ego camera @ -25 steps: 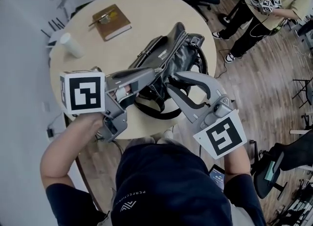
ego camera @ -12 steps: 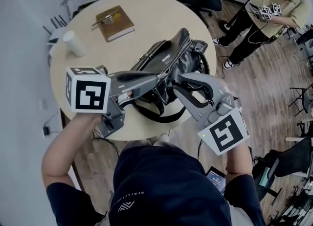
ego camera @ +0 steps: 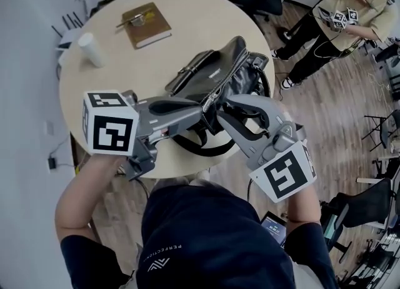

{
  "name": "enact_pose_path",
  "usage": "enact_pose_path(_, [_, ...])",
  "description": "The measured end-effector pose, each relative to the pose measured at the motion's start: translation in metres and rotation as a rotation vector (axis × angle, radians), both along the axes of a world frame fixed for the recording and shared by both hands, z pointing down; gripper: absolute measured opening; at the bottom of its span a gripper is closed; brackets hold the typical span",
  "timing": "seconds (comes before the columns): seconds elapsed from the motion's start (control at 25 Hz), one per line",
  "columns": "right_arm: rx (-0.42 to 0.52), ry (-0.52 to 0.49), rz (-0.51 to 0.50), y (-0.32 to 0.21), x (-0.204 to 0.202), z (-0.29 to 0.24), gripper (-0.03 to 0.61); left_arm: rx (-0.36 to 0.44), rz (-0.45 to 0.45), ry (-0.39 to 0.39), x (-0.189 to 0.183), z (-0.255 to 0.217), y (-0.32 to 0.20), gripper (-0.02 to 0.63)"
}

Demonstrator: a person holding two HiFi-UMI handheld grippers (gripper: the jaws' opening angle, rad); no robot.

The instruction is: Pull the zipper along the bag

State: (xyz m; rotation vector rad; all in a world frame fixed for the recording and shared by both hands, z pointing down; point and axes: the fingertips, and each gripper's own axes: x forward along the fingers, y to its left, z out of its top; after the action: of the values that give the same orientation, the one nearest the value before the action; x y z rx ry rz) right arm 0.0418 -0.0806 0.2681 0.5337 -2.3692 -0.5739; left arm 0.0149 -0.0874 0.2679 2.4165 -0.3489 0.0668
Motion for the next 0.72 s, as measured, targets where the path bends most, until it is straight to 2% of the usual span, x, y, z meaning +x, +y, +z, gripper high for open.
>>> enact_pose_path(0.16, [-0.011,0.018,0.002,0.0,-0.001,0.005,0.103,0.006,0.006,-0.013,-0.014,0.007,0.01,0.014])
enact_pose_path(0.4, [-0.003,0.034,-0.003,0.004,-0.015,0.005,0.115,0.024,-0.095,-0.031,-0.042,0.021,0.002,0.016])
enact_pose_path(0.64, [-0.025,0.099,0.038,0.0,-0.026,0.008,0.149,0.144,-0.141,-0.146,-0.059,0.03,-0.007,0.027])
enact_pose_path(0.72, [-0.023,0.121,0.056,-0.001,-0.032,0.01,0.166,0.165,-0.144,-0.153,-0.064,0.033,-0.01,0.028])
